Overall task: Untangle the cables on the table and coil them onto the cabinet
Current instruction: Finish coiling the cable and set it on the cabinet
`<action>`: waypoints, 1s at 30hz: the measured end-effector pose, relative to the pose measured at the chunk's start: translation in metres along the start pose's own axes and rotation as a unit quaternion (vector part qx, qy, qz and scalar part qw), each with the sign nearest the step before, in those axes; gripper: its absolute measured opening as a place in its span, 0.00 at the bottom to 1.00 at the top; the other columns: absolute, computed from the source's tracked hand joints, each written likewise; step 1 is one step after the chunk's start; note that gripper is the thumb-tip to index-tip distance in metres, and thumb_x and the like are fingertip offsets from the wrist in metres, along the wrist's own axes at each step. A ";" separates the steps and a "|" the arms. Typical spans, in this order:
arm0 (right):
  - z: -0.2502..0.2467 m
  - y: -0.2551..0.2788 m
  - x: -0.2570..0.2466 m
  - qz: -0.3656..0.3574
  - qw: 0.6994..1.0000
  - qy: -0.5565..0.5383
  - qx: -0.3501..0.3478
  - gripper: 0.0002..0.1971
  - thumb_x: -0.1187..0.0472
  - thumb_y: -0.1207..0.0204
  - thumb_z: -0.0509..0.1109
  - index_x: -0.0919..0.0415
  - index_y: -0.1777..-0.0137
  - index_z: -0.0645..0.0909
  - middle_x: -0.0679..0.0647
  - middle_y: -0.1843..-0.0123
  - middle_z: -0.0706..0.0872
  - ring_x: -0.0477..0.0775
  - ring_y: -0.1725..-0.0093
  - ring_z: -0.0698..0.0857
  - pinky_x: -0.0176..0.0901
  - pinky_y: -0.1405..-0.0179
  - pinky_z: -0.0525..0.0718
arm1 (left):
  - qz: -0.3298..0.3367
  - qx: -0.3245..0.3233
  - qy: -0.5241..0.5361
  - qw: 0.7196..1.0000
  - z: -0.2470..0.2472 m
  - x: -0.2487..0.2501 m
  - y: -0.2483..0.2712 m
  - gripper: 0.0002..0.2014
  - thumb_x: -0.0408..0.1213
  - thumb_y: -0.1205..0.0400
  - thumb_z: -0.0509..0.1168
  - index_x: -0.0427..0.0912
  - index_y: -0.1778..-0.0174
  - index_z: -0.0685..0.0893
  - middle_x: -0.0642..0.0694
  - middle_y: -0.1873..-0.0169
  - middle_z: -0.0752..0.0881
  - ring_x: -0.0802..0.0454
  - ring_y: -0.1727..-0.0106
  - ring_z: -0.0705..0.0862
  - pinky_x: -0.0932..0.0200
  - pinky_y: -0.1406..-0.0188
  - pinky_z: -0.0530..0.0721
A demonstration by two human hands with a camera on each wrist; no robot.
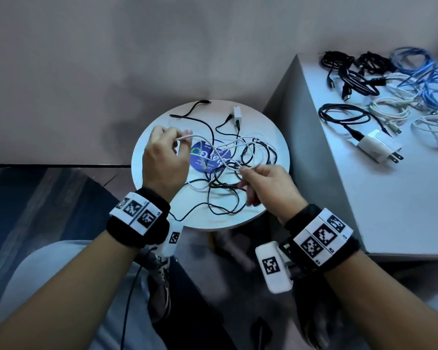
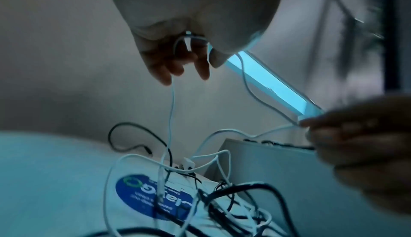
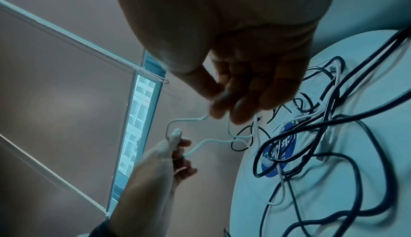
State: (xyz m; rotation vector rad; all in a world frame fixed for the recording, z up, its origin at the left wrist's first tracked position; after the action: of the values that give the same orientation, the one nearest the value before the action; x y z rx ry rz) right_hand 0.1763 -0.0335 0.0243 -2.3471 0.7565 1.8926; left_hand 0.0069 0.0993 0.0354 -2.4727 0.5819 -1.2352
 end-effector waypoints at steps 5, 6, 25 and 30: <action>0.003 0.014 -0.013 -0.031 0.993 0.000 -0.110 0.33 0.43 0.15 0.64 0.65 0.77 0.82 0.59 0.85 0.70 0.56 0.84 0.69 0.41 0.74 0.71 | 0.089 0.059 -0.059 0.993 0.001 0.009 0.003 0.17 0.30 0.19 0.64 0.34 0.35 0.87 0.34 0.43 0.78 0.41 0.42 0.78 0.63 0.35 0.71; 0.005 0.016 -0.018 -0.046 0.990 -0.055 -0.125 0.30 0.45 0.14 0.63 0.67 0.70 0.87 0.61 0.82 0.76 0.56 0.82 0.73 0.41 0.72 0.75 | 0.104 0.058 -0.063 0.991 0.001 0.009 0.003 0.19 0.29 0.20 0.63 0.33 0.33 0.85 0.33 0.41 0.79 0.40 0.39 0.77 0.64 0.31 0.69; -0.011 0.004 -0.033 -0.230 0.964 -0.107 0.080 0.11 0.56 0.14 0.64 0.54 0.58 0.83 0.41 0.77 0.69 0.43 0.79 0.64 0.37 0.79 0.61 | 0.102 -0.131 0.067 0.984 0.001 0.025 0.010 0.15 0.51 0.13 0.64 0.46 0.59 0.86 0.59 0.63 0.88 0.59 0.52 0.81 0.52 0.41 0.75; -0.037 0.000 -0.027 -0.205 0.951 -0.135 0.190 0.11 0.54 0.12 0.62 0.53 0.54 0.82 0.53 0.73 0.70 0.52 0.76 0.64 0.48 0.78 0.61 | -0.042 -0.234 0.168 0.957 0.003 0.016 0.005 0.20 0.53 0.14 0.65 0.43 0.66 0.81 0.56 0.77 0.79 0.54 0.71 0.76 0.63 0.64 0.76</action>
State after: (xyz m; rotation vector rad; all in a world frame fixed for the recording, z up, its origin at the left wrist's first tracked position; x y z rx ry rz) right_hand 0.2064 -0.0357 0.0591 -1.7965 0.4998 1.6602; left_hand 0.0169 0.0877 0.0424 -2.6941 0.9622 -1.7428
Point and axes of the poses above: each hand's wrist, its own y-axis away from the middle knuckle, its own z-axis out of the palm, x = y × z, the point moved 3 cm from there along -y, towards the middle knuckle
